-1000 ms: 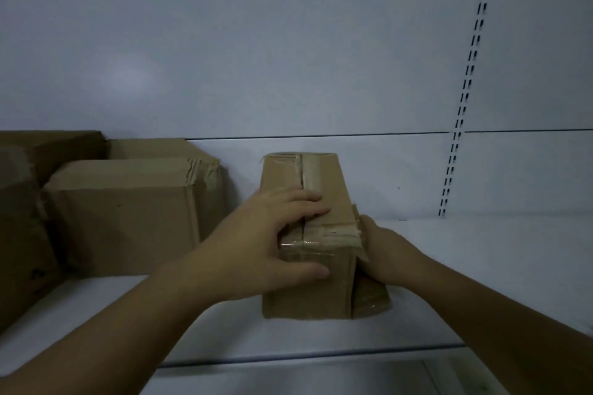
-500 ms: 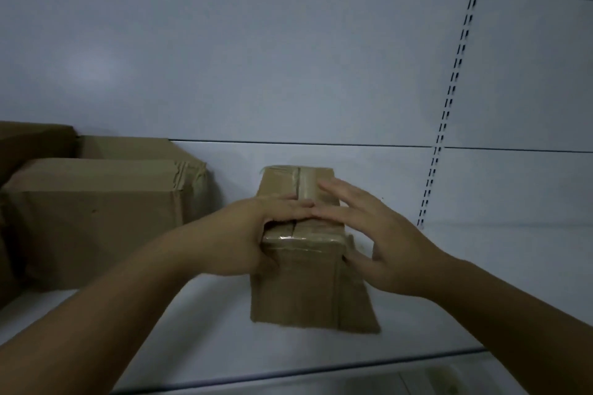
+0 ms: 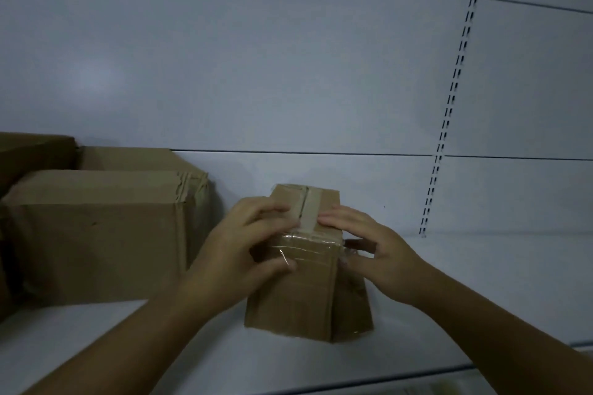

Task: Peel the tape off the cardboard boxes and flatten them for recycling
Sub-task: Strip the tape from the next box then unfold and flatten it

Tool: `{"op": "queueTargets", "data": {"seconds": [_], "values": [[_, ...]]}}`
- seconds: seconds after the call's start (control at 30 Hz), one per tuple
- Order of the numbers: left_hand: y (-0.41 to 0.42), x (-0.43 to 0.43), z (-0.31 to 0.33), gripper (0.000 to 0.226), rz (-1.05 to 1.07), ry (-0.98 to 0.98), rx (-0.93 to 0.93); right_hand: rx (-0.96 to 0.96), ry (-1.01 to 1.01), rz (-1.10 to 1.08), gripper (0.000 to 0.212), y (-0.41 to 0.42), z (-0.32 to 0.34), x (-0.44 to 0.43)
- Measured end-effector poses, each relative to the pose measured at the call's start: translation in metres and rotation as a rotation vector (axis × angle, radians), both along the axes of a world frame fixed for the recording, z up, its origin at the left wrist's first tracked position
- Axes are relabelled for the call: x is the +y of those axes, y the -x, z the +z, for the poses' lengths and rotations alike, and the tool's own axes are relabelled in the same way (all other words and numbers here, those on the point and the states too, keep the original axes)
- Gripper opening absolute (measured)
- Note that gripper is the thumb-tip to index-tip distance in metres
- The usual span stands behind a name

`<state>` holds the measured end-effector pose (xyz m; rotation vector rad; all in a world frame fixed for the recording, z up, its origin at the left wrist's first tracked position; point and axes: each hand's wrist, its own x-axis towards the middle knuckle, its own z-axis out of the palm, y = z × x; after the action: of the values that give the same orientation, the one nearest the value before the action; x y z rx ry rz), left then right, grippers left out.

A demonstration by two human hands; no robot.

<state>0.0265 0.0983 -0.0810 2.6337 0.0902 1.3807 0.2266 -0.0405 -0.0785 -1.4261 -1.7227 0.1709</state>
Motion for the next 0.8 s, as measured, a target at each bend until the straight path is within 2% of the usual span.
{"op": "queueTargets", "data": {"seconds": [0.07, 0.13, 0.27, 0.37, 0.43, 0.6, 0.67, 0.73, 0.8], "values": [[-0.001, 0.000, -0.010, 0.041, 0.030, -0.269, -0.125, 0.036, -0.021, -0.005, 0.046, 0.004, -0.005, 0.003], [-0.004, -0.002, -0.018, 0.035, 0.054, -0.385, -0.196, 0.079, -0.041, 0.011, 0.046, 0.009, -0.013, 0.006], [-0.006, -0.007, -0.023, 0.009, -0.038, -0.364, -0.242, 0.100, -0.198, -0.035, 0.041, 0.014, -0.031, 0.015], [-0.007, -0.009, -0.012, 0.005, -0.096, -0.318, -0.177, 0.027, -0.391, -0.135, 0.038, 0.015, -0.037, 0.024], [-0.006, -0.009, -0.003, 0.007, -0.112, -0.213, -0.108, -0.022, -0.449, -0.158, 0.037, 0.015, -0.039, 0.029], [0.001, -0.010, 0.015, 0.008, -0.237, 0.395, -0.003, -0.051, -0.465, -0.155, 0.032, 0.016, -0.040, 0.039], [0.002, -0.011, 0.022, 0.003, -0.298, 0.526, 0.022, -0.055, -0.467, -0.160, 0.027, 0.015, -0.041, 0.041], [0.002, -0.013, 0.025, 0.013, -0.328, 0.632, 0.013, -0.059, -0.469, -0.164, 0.027, 0.015, -0.043, 0.041], [0.001, -0.017, 0.028, 0.013, -0.347, 0.696, 0.005, -0.064, -0.476, -0.168, 0.026, 0.016, -0.044, 0.042]]}}
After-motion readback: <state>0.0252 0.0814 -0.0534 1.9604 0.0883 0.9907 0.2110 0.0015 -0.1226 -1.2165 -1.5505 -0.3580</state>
